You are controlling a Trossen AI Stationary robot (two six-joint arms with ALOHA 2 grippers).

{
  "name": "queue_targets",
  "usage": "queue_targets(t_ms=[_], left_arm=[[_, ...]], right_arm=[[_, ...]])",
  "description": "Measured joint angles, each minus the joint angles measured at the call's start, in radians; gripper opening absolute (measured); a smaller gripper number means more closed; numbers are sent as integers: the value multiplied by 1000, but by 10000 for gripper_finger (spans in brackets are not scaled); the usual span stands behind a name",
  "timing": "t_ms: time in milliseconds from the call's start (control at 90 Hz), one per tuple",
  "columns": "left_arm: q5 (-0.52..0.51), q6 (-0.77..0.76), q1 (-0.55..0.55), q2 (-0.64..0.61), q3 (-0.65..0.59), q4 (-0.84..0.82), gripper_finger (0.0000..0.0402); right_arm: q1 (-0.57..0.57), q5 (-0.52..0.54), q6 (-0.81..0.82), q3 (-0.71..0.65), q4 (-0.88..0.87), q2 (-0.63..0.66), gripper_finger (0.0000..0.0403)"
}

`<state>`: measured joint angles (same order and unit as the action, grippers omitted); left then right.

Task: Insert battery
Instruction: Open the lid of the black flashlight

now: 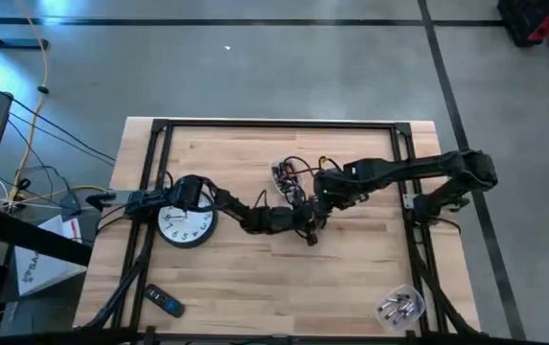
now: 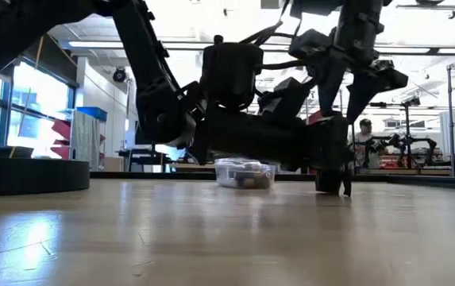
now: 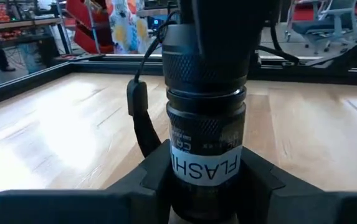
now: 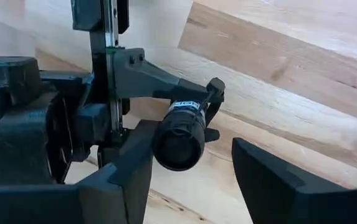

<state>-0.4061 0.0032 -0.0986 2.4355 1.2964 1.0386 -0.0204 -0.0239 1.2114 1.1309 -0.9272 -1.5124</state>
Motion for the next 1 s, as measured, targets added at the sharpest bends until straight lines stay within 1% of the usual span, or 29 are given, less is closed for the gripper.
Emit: queue_targets(t_ms=[200,456,622,744,900,1000], left_arm=[[-1,-20,0,0,0,0,97],[-9,-26,0,0,0,0,97],[-11,-26,0,0,0,0,97],[-11,-26,0,0,0,0,97],[-10,-26,-1,0,0,1,97],[-10,-26,-1,0,0,1,97]], right_arm=[[0,-11,15,0,20,-2,185],[0,-14,-2,0,43,-45,185],[0,17,-40,0,62,-53,182],[0,24,-49,0,53,-51,161],[0,-6,-61,0,46,-53,119],[-1,-8,-89,0,45,-53,96]])
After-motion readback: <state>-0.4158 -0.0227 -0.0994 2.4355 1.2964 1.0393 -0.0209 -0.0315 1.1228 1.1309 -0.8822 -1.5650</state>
